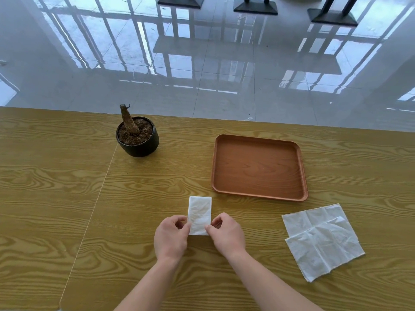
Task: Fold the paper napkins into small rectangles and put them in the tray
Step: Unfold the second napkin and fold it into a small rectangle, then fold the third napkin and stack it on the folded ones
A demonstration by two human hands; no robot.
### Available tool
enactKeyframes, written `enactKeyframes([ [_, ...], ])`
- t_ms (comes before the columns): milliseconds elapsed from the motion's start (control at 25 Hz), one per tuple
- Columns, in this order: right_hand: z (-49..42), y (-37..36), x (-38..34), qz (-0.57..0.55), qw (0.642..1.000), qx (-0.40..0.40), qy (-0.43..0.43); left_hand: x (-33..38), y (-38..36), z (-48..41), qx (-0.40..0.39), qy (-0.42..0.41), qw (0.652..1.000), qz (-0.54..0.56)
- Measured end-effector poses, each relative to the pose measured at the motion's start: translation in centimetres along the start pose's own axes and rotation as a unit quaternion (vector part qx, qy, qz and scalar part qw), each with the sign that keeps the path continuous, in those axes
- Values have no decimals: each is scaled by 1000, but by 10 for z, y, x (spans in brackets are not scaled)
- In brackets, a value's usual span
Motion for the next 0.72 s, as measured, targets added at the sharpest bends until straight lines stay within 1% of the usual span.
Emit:
enactKeyframes([
  [200, -1, -1, 2, -5, 1000, -3, 8, 0, 1, 1, 4, -2, 1000, 3],
  [280, -1, -1, 4, -27, 1000, -11, 10, 1, 3, 1, 5, -11, 1000, -7],
  [360, 1, 2, 7, -62, 998, -24, 11, 5, 3, 5, 1, -44, 998, -37],
  [520, 8, 21, 22, -143, 989, -33, 11, 19, -2, 16, -10, -149, 981, -122],
  [600, 12, 38, 35, -175, 984, -28, 11, 29, -8, 23, -17, -187, 972, -138],
  [720, 16, 69, 65, -192, 981, -2, 6, 44, -26, 35, -38, -211, 967, -136],
])
Point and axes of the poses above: each hand's wrist, its own z-axis away from the middle knuckle, its own y-axis out of the back of the hand, x = y × z, the point moved 1 cm from there along -z, towards the middle knuckle, and after that the axes turned 9 degrees about -y, right-handed, at the moved point
